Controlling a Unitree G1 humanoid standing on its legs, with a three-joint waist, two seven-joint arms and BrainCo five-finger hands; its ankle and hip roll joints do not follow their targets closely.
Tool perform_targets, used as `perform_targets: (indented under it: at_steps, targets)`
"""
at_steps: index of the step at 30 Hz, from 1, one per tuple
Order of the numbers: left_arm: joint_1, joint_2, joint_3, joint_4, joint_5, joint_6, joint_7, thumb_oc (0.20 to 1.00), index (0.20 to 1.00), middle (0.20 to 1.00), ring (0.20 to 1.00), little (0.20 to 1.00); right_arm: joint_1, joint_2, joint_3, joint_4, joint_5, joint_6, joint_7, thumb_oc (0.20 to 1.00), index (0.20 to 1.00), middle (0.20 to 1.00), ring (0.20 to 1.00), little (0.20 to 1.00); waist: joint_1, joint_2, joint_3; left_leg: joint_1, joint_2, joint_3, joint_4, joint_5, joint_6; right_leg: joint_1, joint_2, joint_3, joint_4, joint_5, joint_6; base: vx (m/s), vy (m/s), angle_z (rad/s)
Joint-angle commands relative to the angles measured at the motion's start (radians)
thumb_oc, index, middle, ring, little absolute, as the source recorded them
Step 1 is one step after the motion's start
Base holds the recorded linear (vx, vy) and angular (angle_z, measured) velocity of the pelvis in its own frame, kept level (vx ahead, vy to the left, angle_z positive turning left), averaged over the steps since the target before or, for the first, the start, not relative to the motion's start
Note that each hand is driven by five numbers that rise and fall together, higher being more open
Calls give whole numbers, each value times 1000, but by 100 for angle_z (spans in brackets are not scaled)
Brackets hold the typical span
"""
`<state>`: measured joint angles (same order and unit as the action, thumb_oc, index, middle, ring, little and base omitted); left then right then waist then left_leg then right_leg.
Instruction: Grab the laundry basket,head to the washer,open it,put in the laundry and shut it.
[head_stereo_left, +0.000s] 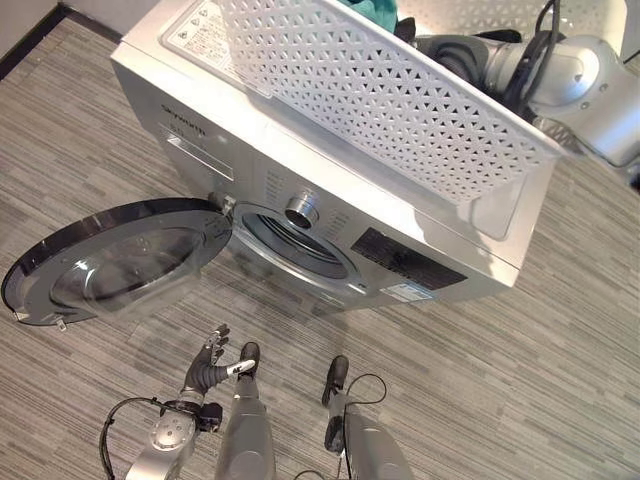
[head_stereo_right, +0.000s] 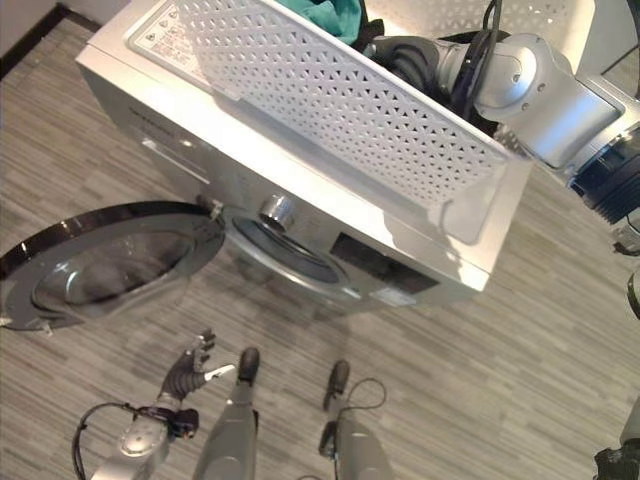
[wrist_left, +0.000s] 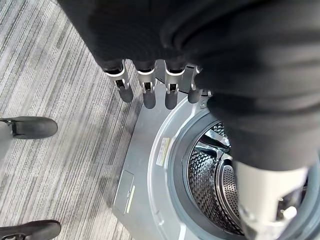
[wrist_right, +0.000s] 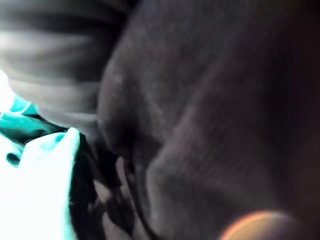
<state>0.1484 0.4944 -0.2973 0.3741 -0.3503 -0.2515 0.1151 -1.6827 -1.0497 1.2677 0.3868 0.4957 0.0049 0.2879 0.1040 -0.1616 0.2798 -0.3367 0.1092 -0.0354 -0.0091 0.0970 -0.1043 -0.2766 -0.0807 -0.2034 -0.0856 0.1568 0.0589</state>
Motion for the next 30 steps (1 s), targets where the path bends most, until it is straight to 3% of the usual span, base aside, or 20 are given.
perform_targets:
  at_steps: [1,3,4,13,15,24,30]
  targets:
    - [-43,10,19,-40,8,-36,36,1000,1000,1000,1000,1000,47,19,31,-3,-9,-54,-93,200,200,200,200,200,2,4,81,64,51,0,-72,-38,-8,41,-71,39,67,-145,85,0,0,0]
    - [-44,6,22,-32,7,-37,41,1000,1000,1000,1000,1000,45,12,11,0,-12,-64,-116,200,200,200,200,200,-1,3,81,65,50,1,-73,-38,-7,41,-71,40,67,-144,85,0,0,0]
    - [-40,-6,35,-15,4,-39,54,1000,1000,1000,1000,1000,42,-39,-35,-8,-27,-89,-160,200,200,200,200,200,-14,2,74,69,49,2,-74,-39,-6,42,-72,42,68,-142,87,-35,33,0]
    - [-25,-3,64,8,10,-43,54,1000,1000,1000,1000,1000,-10,-181,-100,-40,13,-150,-219,200,200,200,200,200,-40,-14,38,98,47,11,-66,-61,1,63,-76,50,83,-153,91,0,1,0]
    - [-25,3,83,36,16,-44,51,1000,1000,1000,1000,1000,-54,-215,-158,26,31,-171,-268,200,200,200,200,200,-49,-24,11,122,47,12,-47,-83,6,83,-79,55,106,-166,91,19,0,-9]
    - [-28,1,104,72,11,-31,49,1000,1000,1000,1000,1000,-104,-178,-261,169,17,-165,-351,200,200,200,200,200,-58,-31,-40,162,50,16,-39,-103,12,122,-78,59,104,-176,89,8,-1,-2]
    - [-33,-4,109,105,18,-20,65,1000,1000,1000,1000,1000,-138,-102,-343,270,-96,-143,-468,200,200,200,200,200,-62,-28,-76,192,52,18,-35,-120,20,147,-74,70,103,-182,88,12,2,-1]
